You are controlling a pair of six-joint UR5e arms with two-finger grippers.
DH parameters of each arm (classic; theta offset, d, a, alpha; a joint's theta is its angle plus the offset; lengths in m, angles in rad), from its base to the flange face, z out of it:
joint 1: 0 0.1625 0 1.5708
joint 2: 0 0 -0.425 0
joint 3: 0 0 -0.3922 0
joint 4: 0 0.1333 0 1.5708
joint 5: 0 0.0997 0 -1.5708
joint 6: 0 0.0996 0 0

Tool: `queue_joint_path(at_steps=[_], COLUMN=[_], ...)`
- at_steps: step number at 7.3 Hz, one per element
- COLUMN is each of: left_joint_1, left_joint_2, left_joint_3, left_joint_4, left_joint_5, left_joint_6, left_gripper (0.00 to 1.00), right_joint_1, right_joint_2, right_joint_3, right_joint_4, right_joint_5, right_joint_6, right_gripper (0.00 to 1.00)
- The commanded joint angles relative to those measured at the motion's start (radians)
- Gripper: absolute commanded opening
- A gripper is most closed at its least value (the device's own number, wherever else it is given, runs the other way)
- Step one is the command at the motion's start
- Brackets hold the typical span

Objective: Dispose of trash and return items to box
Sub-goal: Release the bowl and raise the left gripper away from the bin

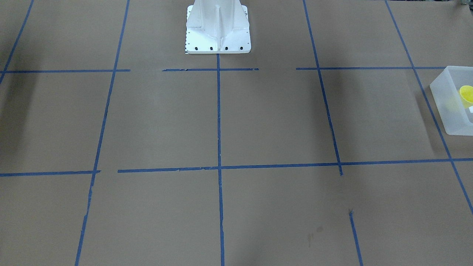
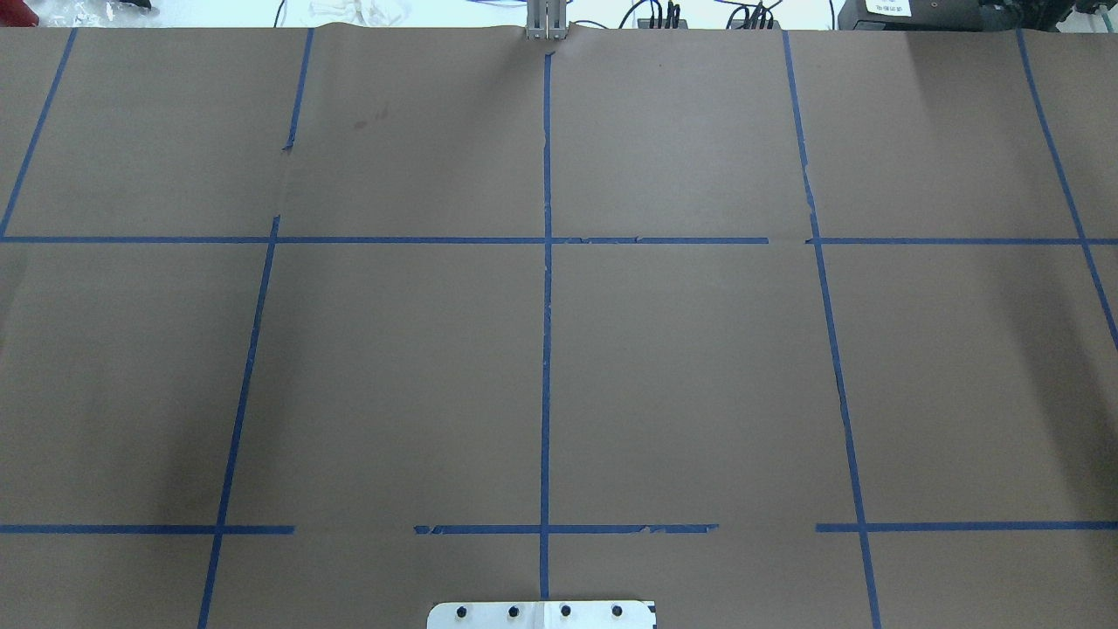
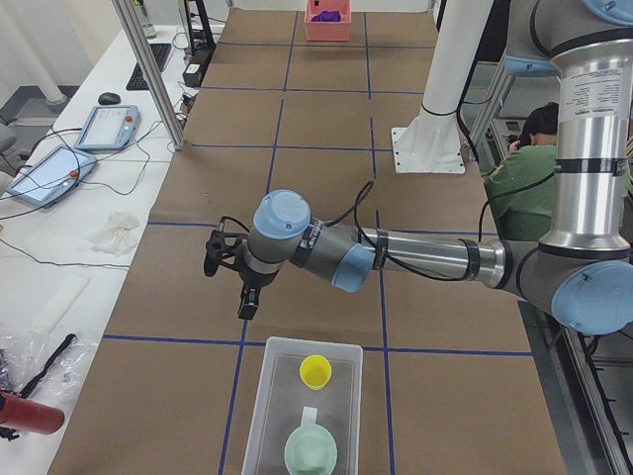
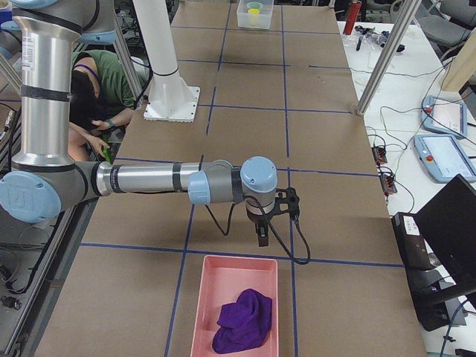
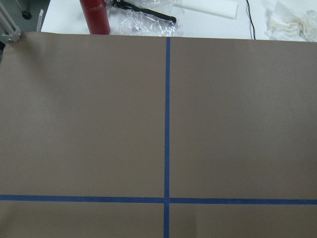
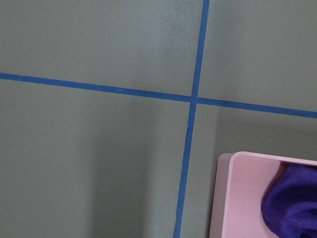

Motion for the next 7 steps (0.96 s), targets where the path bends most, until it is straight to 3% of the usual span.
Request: queue_joint_path(at_steps=[1, 3, 7], left_joint_1=[0.017, 0.007, 0.007], left_joint_2=[-0.005, 0.008, 0.018], left_joint_3=[-0.015, -0.007, 0.029], left_joint_4=[0.223, 0.345, 0.344], left_joint_5=[0.004, 0.004, 0.006], left_joint_6=[0.215, 0.391, 0.402], left_gripper=[1.0, 1.0, 1.0], right_joint_1=[0.0, 0.0, 0.002], right_joint_2=[-0.001, -0.003, -0.009], right_joint_3=[-0.001, -0.001, -0.025], right_joint_4=[0.0, -0.002, -0.005], right_joint_5=[0.0, 0.0, 0.009], right_joint_6=[-0.001, 0.001, 0.004], right_gripper=[1.0, 1.0, 1.0])
